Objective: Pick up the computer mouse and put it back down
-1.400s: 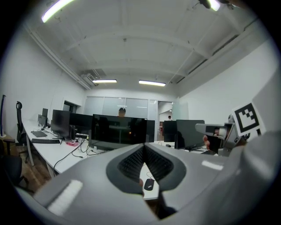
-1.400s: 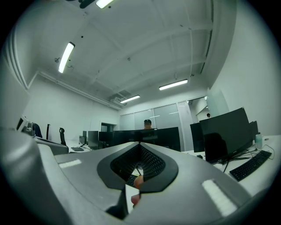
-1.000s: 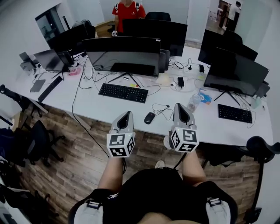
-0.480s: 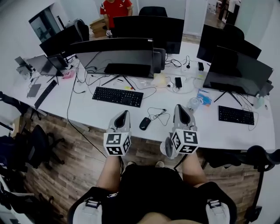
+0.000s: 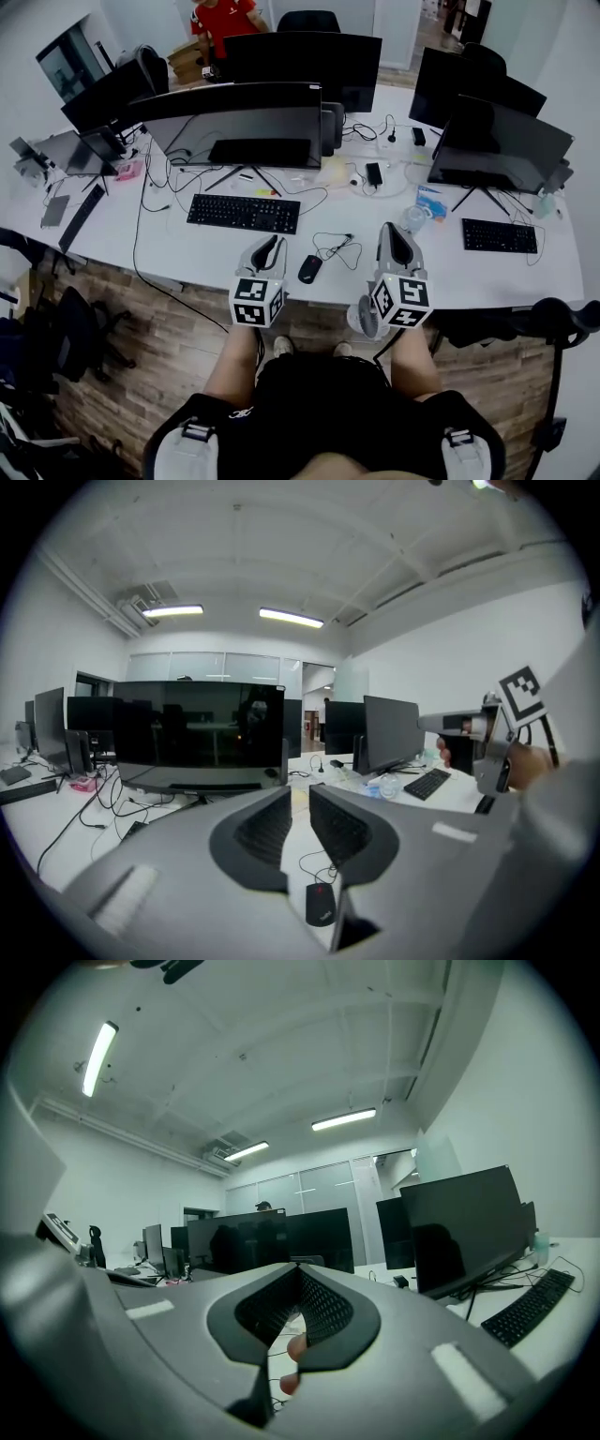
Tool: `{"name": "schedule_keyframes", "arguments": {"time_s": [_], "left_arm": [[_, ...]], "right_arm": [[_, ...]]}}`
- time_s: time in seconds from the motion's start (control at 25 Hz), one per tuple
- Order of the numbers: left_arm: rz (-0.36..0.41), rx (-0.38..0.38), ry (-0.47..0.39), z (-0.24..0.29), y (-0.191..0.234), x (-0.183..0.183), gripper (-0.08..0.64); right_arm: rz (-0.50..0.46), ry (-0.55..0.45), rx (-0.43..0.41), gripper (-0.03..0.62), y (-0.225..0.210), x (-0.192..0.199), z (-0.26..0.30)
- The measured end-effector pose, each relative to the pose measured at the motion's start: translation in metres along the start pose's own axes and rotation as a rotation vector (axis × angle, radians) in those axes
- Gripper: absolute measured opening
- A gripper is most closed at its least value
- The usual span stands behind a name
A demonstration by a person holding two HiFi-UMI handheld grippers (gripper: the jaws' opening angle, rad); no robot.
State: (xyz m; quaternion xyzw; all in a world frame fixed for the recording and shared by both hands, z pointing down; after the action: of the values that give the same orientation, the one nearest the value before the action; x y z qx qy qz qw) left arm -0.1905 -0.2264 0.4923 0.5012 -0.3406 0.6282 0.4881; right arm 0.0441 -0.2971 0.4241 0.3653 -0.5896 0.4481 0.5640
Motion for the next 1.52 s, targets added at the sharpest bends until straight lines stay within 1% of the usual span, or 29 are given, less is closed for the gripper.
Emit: {"name": "schedule_keyframes", "arguments": {"time_s": [0.08, 0.2, 0.36, 0.48, 0.56, 0.72, 0.92, 1.08, 1.2, 1.36, 1.52], "left_arm": [[-0.005, 0.034, 0.018, 0.004, 0.002, 0.005, 0.064], [-0.006, 0.076, 0.055, 0.013, 0.004, 0.016, 0.096], [-0.009, 0.137, 0.122, 0.029, 0.000, 0.040, 0.164], [-0.007, 0.174, 0.178, 0.041, -0.004, 0.059, 0.182], [-0.011, 0.201, 0.215, 0.049, -0.007, 0.073, 0.243], [-0.017, 0.240, 0.294, 0.065, -0.015, 0.100, 0.295], [-0.009, 0.251, 0.393, 0.084, -0.022, 0.136, 0.332], [-0.010, 0.261, 0.471, 0.095, -0.032, 0.156, 0.359], [0.014, 0.254, 0.490, 0.110, -0.031, 0.174, 0.360], [-0.002, 0.242, 0.554, 0.118, -0.034, 0.193, 0.360], [-0.002, 0.239, 0.580, 0.129, -0.034, 0.207, 0.360]], "right_arm": [[-0.004, 0.003, 0.018, -0.003, 0.002, 0.001, -0.002], [-0.013, 0.004, 0.046, -0.003, 0.001, 0.001, -0.003], [-0.023, 0.007, 0.086, -0.003, -0.004, 0.002, -0.008], [-0.032, 0.012, 0.119, -0.003, -0.010, 0.003, -0.011], [-0.036, 0.015, 0.139, -0.003, -0.014, 0.003, -0.014], [-0.047, 0.025, 0.175, -0.003, -0.021, 0.006, -0.020], [-0.056, 0.041, 0.217, -0.003, -0.029, 0.012, -0.028], [-0.061, 0.051, 0.248, -0.003, -0.036, 0.015, -0.035], [-0.061, 0.059, 0.270, -0.003, -0.043, 0.017, -0.040], [-0.059, 0.069, 0.298, -0.003, -0.053, 0.022, -0.046], [-0.056, 0.074, 0.321, -0.003, -0.061, 0.023, -0.050]]}}
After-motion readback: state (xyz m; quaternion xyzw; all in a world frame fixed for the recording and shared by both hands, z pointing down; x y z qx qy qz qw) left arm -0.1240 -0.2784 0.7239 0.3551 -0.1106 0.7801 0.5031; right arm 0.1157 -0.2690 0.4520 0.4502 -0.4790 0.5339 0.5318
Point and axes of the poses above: the fingertips, and each gripper's own axes: z forward along the fingers, y to its left, x out of its underside, the point moved 2 cm from there along -z, backward along the fingers, and after that the axes turned 10 degrees about x, right-handed, at the moved point
